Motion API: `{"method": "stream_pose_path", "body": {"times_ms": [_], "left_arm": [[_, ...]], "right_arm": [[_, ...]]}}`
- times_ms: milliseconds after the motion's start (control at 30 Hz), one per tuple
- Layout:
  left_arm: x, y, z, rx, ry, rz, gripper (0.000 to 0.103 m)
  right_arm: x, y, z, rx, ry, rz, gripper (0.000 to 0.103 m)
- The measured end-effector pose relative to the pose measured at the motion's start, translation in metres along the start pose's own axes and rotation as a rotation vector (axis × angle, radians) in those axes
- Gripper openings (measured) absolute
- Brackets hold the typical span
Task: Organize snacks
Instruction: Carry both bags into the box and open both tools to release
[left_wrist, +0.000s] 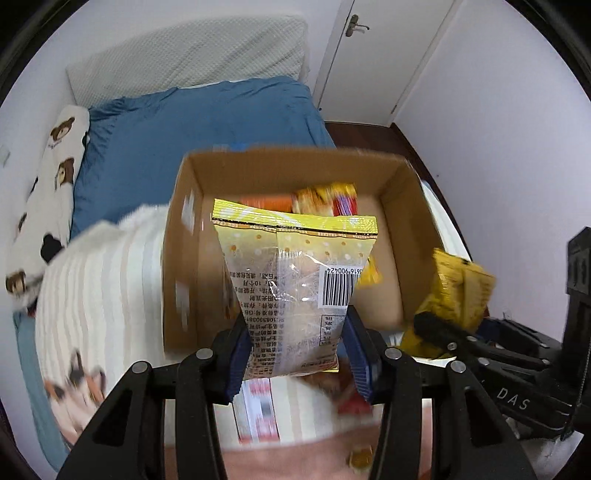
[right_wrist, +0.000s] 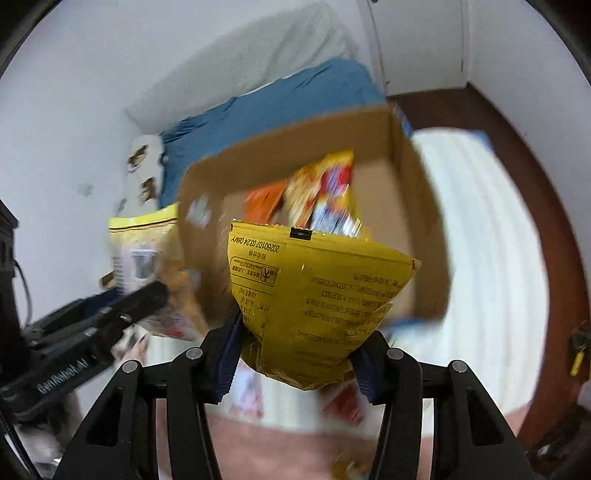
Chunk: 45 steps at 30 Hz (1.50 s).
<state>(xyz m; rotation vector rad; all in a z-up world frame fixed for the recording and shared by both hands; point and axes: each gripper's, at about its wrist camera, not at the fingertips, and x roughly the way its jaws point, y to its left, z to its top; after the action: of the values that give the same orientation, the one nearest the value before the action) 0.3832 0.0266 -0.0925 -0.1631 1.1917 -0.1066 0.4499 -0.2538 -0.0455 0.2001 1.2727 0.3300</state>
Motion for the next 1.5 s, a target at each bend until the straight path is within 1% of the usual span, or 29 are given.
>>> {"method": "stream_pose_path", "body": {"times_ms": [100,133,200,267,333,433,500,567,600,633,667,700,733,767,833,867,900,1067,1133,1267,1367,1500], "left_arm": [[0.024,0.007,0.037,0.009,0.035,0.035,0.044],[0.038,0.011,0.052,0.022,0.06,0.058,0.045],[0.055,0.019,0.067,0.022,0.08,0.086,0.045],[0.079,0.029,0.082,0.012,0.117,0.106,0.044],[0.101,0.04,0.092,-0.015,0.158,0.102,0.044],[0.123,0.056,0.102,-0.033,0.19,0.119,0.044],[0.133,0.062,0.107,-0.047,0.206,0.123,0.044],[0.143,0.068,0.113,-0.066,0.217,0.116,0.045],[0.147,0.071,0.115,-0.066,0.219,0.114,0.045],[0.149,0.071,0.118,-0.065,0.221,0.118,0.045],[0.152,0.072,0.12,-0.065,0.227,0.11,0.045],[0.155,0.074,0.12,-0.073,0.236,0.096,0.045],[0.155,0.076,0.122,-0.085,0.243,0.078,0.048],[0.157,0.077,0.123,-0.093,0.247,0.062,0.055],[0.155,0.075,0.124,-0.104,0.237,0.044,0.076],[0.154,0.074,0.125,-0.099,0.232,0.042,0.094],[0.153,0.073,0.124,-0.094,0.226,0.046,0.096],[0.146,0.068,0.119,-0.095,0.213,0.027,0.096],[0.142,0.064,0.116,-0.088,0.206,0.031,0.096],[0.13,0.057,0.108,-0.071,0.186,0.029,0.096],[0.118,0.055,0.101,-0.086,0.153,0.037,0.096],[0.098,0.054,0.085,-0.098,0.086,0.058,0.096]], "right_arm": [[0.022,-0.003,0.044,-0.004,0.014,-0.064,0.055],[0.033,-0.007,0.059,-0.01,0.023,-0.091,0.055],[0.046,-0.012,0.084,-0.014,0.034,-0.136,0.055],[0.064,-0.018,0.102,-0.011,0.058,-0.159,0.055],[0.081,-0.024,0.118,-0.008,0.08,-0.187,0.055],[0.099,-0.032,0.129,-0.001,0.107,-0.214,0.055],[0.111,-0.037,0.13,0.004,0.123,-0.224,0.055],[0.127,-0.04,0.136,0.005,0.136,-0.223,0.057],[0.132,-0.041,0.137,-0.002,0.146,-0.22,0.063],[0.136,-0.042,0.139,-0.003,0.155,-0.223,0.076],[0.144,-0.047,0.142,0.0,0.157,-0.221,0.083],[0.149,-0.049,0.143,0.011,0.165,-0.201,0.086],[0.154,-0.05,0.144,0.018,0.174,-0.2,0.087],[0.156,-0.05,0.144,0.018,0.176,-0.207,0.087],[0.158,-0.048,0.144,0.014,0.176,-0.209,0.092],[0.16,-0.048,0.145,0.014,0.178,-0.209,0.093],[0.16,-0.045,0.143,0.01,0.179,-0.213,0.095],[0.154,-0.039,0.139,-0.001,0.173,-0.233,0.096],[0.151,-0.038,0.135,0.003,0.17,-0.234,0.098],[0.142,-0.036,0.125,0.003,0.157,-0.234,0.099],[0.132,-0.033,0.117,0.003,0.143,-0.228,0.099],[0.113,-0.03,0.102,-0.002,0.092,-0.224,0.099]]}}
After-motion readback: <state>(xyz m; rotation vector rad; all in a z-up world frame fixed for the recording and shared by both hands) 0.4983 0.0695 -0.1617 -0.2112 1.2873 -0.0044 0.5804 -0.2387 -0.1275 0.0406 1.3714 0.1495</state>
